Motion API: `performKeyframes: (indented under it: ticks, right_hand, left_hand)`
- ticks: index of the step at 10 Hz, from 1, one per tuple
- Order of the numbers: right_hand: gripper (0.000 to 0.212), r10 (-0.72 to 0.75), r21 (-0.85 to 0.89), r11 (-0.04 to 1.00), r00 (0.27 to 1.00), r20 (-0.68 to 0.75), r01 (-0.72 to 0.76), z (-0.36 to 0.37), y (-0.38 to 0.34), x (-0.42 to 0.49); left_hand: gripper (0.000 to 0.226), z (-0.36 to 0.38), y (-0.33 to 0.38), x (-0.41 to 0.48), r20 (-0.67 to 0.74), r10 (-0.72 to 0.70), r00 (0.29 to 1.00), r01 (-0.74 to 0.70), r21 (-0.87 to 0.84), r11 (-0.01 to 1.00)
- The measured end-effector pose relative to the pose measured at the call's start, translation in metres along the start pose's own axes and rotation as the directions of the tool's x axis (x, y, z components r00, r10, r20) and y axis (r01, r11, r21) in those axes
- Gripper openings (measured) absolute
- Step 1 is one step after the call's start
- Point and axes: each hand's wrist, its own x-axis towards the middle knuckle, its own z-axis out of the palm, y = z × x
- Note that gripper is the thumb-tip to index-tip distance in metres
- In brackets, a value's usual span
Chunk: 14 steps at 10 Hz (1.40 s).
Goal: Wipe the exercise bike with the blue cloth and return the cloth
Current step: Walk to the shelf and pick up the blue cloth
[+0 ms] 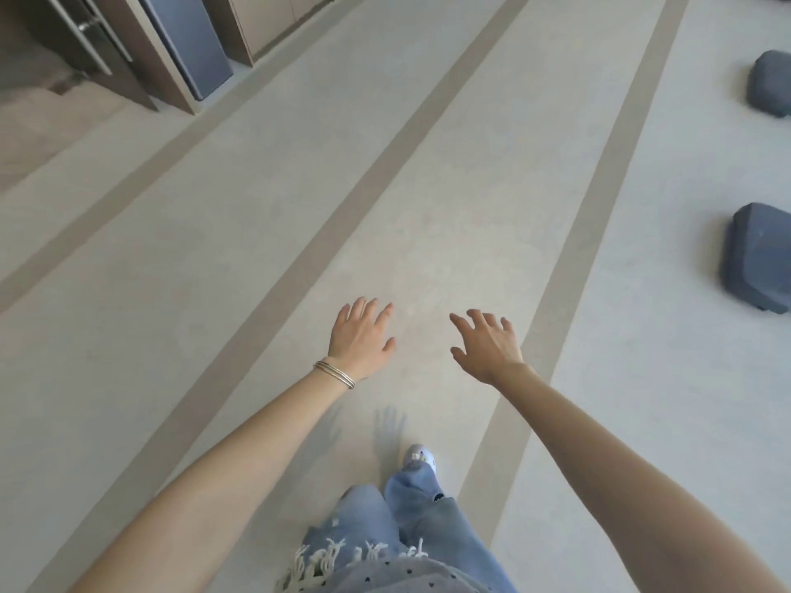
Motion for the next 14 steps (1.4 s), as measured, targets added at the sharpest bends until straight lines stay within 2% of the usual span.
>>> performKeyframes:
  ticks: [5, 10, 14]
  right_hand:
    - [0.06, -0.067, -0.019, 0.997, 0.997, 0.049, 0.068, -0.038, 0.031, 0.16]
    - [0.059, -0.092, -0.025, 0.995, 0.995, 0.027, 0.093, -0.136, 0.0, 0.372]
    - [0.059, -0.177, -0.051, 0.982, 0.979, 0.102, 0.183, -0.167, 0.006, 0.506]
  left_hand:
    - [0.06, -0.02, -0.038, 0.147, 0.035, -0.089, 0.995, 0.089, -0.026, 0.996]
    - [0.058, -0.084, -0.159, 0.337, -0.006, -0.08, 0.997, 0.08, -0.012, 0.997]
    - [0.057, -0.091, -0.208, 0.438, 0.072, -0.182, 0.981, 0.184, -0.021, 0.983]
